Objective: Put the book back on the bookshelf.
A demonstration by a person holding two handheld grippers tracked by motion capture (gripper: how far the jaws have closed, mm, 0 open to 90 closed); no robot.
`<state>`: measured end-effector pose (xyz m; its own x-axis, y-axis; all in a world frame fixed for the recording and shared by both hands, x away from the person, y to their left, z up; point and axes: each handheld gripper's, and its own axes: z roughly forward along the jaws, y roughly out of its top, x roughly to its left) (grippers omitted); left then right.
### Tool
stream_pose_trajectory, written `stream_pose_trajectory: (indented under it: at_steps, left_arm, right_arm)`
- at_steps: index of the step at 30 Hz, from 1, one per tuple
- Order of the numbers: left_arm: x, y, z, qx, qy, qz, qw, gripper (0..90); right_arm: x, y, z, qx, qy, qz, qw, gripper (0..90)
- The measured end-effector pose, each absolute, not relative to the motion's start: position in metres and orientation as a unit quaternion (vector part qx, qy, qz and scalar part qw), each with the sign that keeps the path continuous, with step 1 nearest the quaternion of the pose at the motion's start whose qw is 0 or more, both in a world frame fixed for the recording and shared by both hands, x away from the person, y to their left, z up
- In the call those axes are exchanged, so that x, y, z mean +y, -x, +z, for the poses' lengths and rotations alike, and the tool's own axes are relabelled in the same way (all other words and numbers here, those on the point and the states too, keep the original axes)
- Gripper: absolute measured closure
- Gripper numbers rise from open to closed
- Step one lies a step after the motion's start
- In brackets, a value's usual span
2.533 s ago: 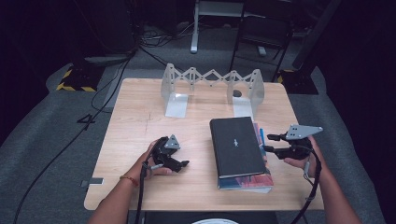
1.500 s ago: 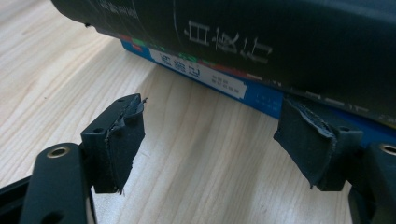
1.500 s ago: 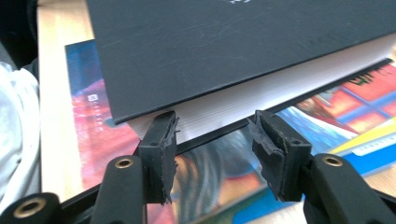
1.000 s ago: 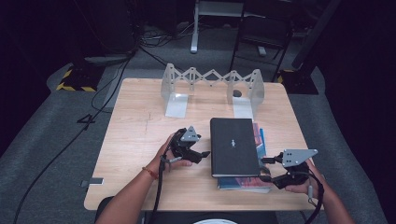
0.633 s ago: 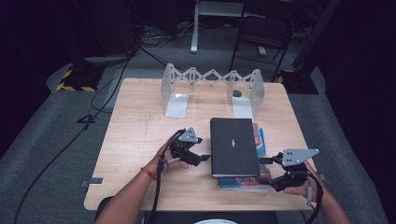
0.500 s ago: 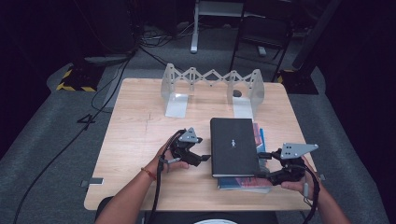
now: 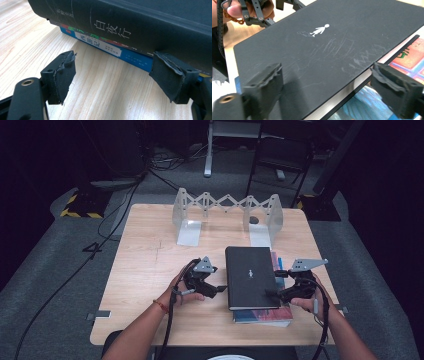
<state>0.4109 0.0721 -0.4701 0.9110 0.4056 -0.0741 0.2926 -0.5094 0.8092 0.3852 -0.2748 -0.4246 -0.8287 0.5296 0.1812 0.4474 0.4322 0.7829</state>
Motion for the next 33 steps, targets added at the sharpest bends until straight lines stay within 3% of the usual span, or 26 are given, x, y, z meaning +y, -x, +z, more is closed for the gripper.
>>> stream_pose_trajectory:
  at_steps: [5,22,27,33]
  left_arm:
    - [0.071,-0.412,-0.471,0.206,-0.867,0.063,0.45,20.5]
    - [0.069,-0.416,-0.473,0.217,-0.869,0.056,0.442,20.6]
    - [0.076,-0.429,-0.477,0.22,-0.861,-0.007,0.459,21.5]
    - [0.081,-0.429,-0.463,0.221,-0.832,-0.036,0.508,21.2]
  right_arm:
    - [-0.275,-0.393,-0.429,0.84,-0.296,0.454,0.018,5.0]
    - [-0.271,-0.382,-0.426,0.839,-0.248,0.476,0.087,9.9]
    - [-0.272,-0.378,-0.423,0.835,-0.239,0.484,0.106,13.0]
    - [-0.272,-0.377,-0.423,0.833,-0.232,0.489,0.116,13.4]
